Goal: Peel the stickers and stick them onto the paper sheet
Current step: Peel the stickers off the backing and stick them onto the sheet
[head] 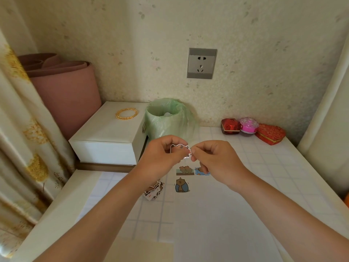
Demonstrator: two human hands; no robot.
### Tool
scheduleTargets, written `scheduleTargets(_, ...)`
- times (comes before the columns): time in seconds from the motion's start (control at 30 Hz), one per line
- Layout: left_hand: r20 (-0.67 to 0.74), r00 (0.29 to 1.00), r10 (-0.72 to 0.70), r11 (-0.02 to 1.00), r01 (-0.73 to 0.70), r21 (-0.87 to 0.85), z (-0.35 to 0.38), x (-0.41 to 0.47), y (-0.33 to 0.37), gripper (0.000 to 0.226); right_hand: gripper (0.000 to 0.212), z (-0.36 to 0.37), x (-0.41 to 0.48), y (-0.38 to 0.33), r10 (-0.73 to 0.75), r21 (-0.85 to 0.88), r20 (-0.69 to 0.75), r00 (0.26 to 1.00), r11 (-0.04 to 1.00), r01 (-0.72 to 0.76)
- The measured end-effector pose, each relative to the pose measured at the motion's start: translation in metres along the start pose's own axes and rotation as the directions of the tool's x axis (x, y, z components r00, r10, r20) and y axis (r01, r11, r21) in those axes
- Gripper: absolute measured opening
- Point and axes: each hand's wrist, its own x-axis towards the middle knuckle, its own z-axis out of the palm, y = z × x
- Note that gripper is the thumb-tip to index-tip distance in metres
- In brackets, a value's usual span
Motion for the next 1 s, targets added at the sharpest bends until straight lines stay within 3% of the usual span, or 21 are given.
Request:
scheduleTargets(0.1, -0.136, 0.981, 0.137, 0.973, -0.108, 0.205, 0.002, -0.001, -0.006, 0.028, 0.025, 0.000, -0.001, 0.000, 0.006, 0.007, -0.018, 1.000, 1.000, -0.006)
scheduleTargets(0.2, -0.190, 0.934, 0.302, 0.901, -0.215, 0.377, 0.005, -0.004, -0.006, 0.022, 0.025, 0.004, 0.001, 0.004, -0.016, -0.010, -0.058, 0.998, 1.000, 0.016)
scheduleTargets(0.33, -0.102, 0.977, 0.186, 0.941, -0.147, 0.304, 0.006, -0.005, -0.005, 0.010, 0.023, 0.008, 0.002, 0.007, -0.086, -0.106, -0.127, 0.988, 0.992, 0.073)
scheduleTargets(0.6, -0.116, 0.993, -0.018, 0.997, 0.027, 0.078, 0.007, -0.008, -0.003, 0.009, 0.015, 0.015, 0.001, 0.008, -0.215, -0.308, -0.154, 0.964, 0.938, 0.159)
scheduleTargets(0.83, -0.200, 0.980, -0.001, 0.983, 0.038, 0.181, -0.004, -0.007, -0.003, 0.018, 0.013, 0.026, 0.001, 0.004, -0.229, -0.285, -0.231, 0.946, 0.945, 0.159)
scheduleTargets(1.0, -0.211, 0.974, 0.086, 0.897, 0.017, 0.442, -0.028, -0.003, -0.003, 0.014, 0.017, 0.027, 0.007, 0.000, -0.145, -0.171, -0.274, 0.951, 0.980, 0.100)
